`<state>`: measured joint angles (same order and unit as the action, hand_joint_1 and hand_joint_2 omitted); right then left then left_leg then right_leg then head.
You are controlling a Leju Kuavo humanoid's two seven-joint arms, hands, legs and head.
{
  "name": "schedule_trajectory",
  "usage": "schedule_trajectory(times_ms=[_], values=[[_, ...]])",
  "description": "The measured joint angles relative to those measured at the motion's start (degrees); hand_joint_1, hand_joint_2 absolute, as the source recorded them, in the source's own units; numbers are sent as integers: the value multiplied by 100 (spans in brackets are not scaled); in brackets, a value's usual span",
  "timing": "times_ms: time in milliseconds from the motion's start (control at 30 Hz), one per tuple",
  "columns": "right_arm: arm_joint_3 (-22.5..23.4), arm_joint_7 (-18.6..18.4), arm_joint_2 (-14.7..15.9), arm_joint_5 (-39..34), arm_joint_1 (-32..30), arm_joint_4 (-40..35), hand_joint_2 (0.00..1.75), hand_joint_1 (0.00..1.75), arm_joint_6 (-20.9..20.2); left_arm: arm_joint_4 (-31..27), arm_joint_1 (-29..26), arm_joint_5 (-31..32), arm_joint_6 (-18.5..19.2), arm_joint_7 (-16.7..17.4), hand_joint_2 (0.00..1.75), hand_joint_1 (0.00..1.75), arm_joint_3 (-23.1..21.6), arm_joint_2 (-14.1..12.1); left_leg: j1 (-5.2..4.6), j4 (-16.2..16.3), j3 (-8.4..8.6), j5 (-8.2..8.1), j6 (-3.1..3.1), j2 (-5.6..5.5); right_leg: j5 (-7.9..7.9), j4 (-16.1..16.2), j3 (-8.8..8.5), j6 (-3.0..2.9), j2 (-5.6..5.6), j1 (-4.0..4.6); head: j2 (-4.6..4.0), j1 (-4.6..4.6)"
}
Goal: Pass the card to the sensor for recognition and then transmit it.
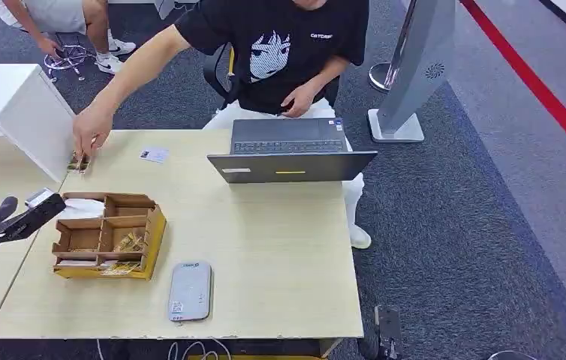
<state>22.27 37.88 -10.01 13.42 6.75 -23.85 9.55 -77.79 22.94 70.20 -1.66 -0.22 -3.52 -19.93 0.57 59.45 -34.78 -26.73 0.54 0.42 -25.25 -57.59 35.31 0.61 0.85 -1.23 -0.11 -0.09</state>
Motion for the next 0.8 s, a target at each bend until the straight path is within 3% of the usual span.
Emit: schedule_trajectory(times_ms=[567,700,800], values=[[-44,0,17,-39,7,18,175,0,11,0,-36,79,-81,-35,175,0,0,-2,0,0,0,0,0,0,0,-1,0,0,0,0,0,0],[-44,26,20,-144,14,28,175,0,18,-204,-278,-219,-724,-359,175,0,4,2,0,0,0,0,0,1,0,-2,-1,0,1,0,0,0],[-42,59,20,-333,-2,28,175,0,79,-849,-929,-538,-1617,-871,175,0,83,94,-4,-3,-1,-10,-7,3,-4,-1,-4,2,7,-2,-2,-2]])
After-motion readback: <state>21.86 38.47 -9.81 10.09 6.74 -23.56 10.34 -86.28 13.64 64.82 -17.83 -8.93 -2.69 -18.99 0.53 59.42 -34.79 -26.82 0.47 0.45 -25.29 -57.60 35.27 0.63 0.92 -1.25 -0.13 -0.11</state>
